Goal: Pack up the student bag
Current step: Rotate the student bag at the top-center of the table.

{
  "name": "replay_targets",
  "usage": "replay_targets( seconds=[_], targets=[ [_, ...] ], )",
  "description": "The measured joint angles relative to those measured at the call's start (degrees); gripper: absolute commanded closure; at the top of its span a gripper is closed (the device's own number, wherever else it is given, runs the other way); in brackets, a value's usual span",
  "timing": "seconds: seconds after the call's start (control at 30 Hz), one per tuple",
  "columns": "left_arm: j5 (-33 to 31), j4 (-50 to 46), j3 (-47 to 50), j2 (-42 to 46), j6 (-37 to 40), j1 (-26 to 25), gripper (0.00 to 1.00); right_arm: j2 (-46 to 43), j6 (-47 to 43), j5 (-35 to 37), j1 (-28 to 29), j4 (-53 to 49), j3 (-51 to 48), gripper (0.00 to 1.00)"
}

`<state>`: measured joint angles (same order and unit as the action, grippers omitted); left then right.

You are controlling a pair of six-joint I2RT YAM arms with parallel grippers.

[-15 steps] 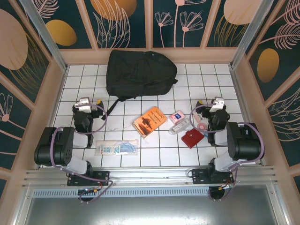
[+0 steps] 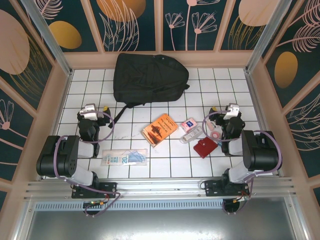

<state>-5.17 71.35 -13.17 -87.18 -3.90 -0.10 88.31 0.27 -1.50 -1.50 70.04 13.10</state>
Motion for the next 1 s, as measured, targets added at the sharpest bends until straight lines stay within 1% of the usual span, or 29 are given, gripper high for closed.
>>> replay_targets(
  seconds=[0.23,0.57,0.63,0.7,0.77,0.83,0.93,1.0],
  targets=[
    [0.0,0.0,0.0,0.0,0.0,0.0,0.01,0.0,0.02,-0.13,-0.07,-0.02,0.0,0.01],
    [0.02,-0.11,0.0,0.22,0.02,0.0,0.01,0.0,0.09,-3.06,-1.7,-0.02,0.0,0.01],
    [-0.02,-4.26,-0.28,3.3,0.04,-0.02,0.01,-1.9,-0.02,-3.8,-1.81,-2.67,0.04,0.01],
    [-0.98,-11.96,-2.75,8.87,0.28,-0.7,0.01,-8.31,-0.48,-3.17,-0.7,-8.96,0.35,0.01],
    [-1.33,-18.97,-7.1,14.99,0.98,-2.27,0.01,-17.33,-1.49,-1.62,3.26,-14.47,1.53,0.01],
    [-1.51,-24.02,-11.5,21.57,1.51,-4.83,0.01,-26.18,-3.02,-0.13,10.49,-20.72,5.75,0.01],
    [-1.79,-31.08,-16.9,29.73,-0.15,-8.74,0.02,-32.2,-4.92,1.09,21.03,-29.4,14.67,0.01],
    [-2.82,-38.69,-22.45,32.26,-2.25,-11.28,0.01,-33.33,-5.77,2.32,27.12,-35.52,20.72,0.01]
  ],
)
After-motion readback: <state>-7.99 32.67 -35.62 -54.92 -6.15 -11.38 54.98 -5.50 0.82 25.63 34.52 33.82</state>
